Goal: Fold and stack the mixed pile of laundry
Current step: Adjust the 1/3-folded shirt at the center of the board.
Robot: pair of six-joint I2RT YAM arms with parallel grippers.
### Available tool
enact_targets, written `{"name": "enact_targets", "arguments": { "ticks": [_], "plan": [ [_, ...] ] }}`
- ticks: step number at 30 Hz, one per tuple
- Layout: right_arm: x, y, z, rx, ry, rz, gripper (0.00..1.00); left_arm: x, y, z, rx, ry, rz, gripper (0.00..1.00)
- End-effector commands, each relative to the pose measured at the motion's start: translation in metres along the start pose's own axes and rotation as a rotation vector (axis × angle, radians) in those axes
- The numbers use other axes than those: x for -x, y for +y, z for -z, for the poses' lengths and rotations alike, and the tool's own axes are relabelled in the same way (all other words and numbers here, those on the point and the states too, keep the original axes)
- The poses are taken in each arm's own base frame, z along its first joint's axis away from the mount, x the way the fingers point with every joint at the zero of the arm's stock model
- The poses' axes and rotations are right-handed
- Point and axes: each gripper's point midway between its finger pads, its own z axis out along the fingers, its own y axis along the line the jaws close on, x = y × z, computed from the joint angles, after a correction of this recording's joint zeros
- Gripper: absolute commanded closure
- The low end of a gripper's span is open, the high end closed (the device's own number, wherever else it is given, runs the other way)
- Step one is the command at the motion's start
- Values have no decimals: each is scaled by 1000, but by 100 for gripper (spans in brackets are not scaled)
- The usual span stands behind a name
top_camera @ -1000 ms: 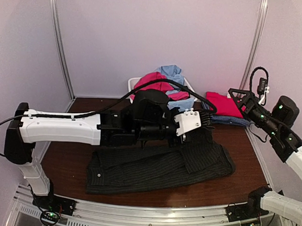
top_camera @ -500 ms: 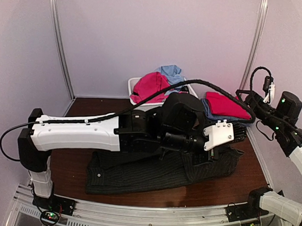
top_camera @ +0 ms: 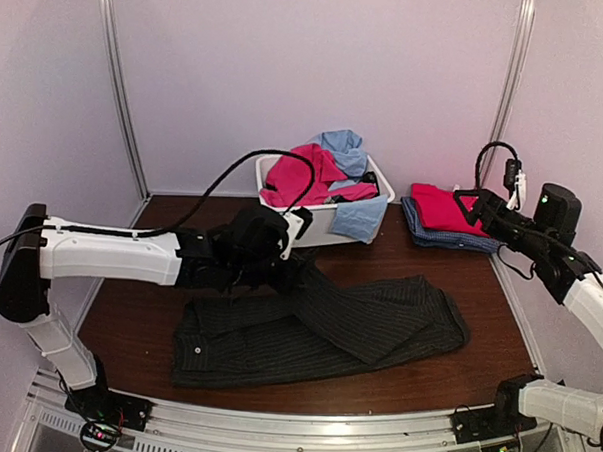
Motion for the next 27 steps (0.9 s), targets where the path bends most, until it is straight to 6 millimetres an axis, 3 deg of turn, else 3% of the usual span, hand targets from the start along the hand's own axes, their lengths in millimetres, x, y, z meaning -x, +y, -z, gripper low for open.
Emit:
{"name": "enact_targets", "arguments": {
  "ticks": [1, 5, 9, 18, 22, 27],
  "plan": [
    [-15, 2, -10, 63, 51, -20, 17, 7, 30, 28, 85, -145, 261, 100],
    [-23, -2, -17, 77, 69, -25, 17, -29, 50, 34, 147, -109, 292, 100],
    [-40, -6, -25, 103, 115, -53, 19, -50, 60, 41, 164, -113, 347, 100],
    [-116, -19, -43, 153, 318, -124, 26, -85, 101, 77, 303, -171, 481, 100],
    [-144, -24, -50, 148, 398, -124, 30, -101, 101, 72, 304, -129, 468, 100],
    [-177, -12, -61, 191, 499, -112, 42, -124, 102, 64, 333, -54, 478, 100]
  ]
}}
